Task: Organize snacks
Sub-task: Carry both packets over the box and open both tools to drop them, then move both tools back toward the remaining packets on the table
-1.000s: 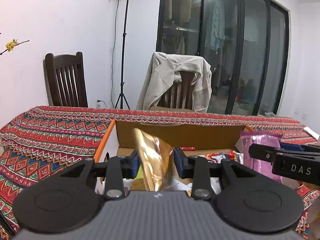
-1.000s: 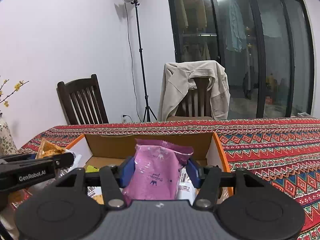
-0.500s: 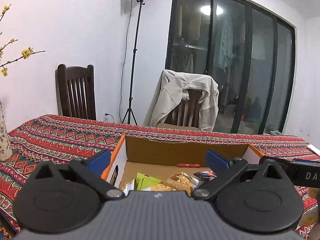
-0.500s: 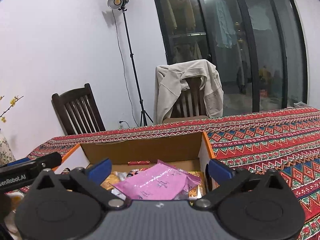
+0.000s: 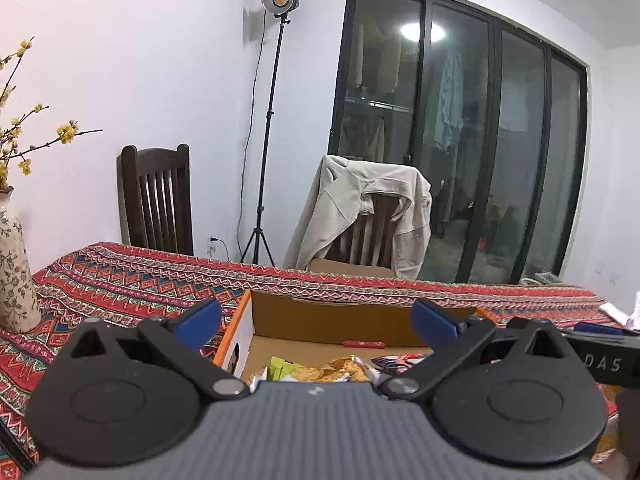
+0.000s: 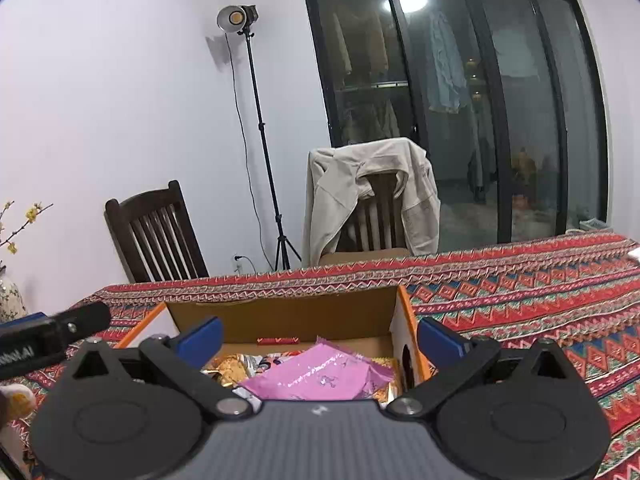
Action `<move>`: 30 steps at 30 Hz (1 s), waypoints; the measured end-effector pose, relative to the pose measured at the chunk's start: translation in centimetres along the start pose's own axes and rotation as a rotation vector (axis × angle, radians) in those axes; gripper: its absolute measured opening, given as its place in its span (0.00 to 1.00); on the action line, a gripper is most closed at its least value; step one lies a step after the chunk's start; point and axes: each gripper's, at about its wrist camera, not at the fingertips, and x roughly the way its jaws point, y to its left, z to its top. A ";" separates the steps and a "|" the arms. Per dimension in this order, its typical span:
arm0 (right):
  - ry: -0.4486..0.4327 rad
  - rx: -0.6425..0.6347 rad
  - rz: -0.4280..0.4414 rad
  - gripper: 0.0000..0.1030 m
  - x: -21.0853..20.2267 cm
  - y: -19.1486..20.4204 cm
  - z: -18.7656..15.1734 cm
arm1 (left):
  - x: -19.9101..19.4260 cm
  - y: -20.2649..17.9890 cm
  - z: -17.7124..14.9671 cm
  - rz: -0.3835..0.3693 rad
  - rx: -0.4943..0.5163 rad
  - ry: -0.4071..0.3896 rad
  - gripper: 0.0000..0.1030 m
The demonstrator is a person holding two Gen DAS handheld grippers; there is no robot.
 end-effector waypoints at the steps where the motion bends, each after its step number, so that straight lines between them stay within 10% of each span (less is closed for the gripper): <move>1: -0.002 -0.004 0.001 1.00 -0.3 0.1 0.2 | -0.3 0.2 0.1 -0.003 -0.004 0.005 1.00; 30: 0.125 -0.159 0.059 1.00 -5.6 2.1 -6.3 | -6.4 8.7 -6.6 0.068 0.005 0.151 1.00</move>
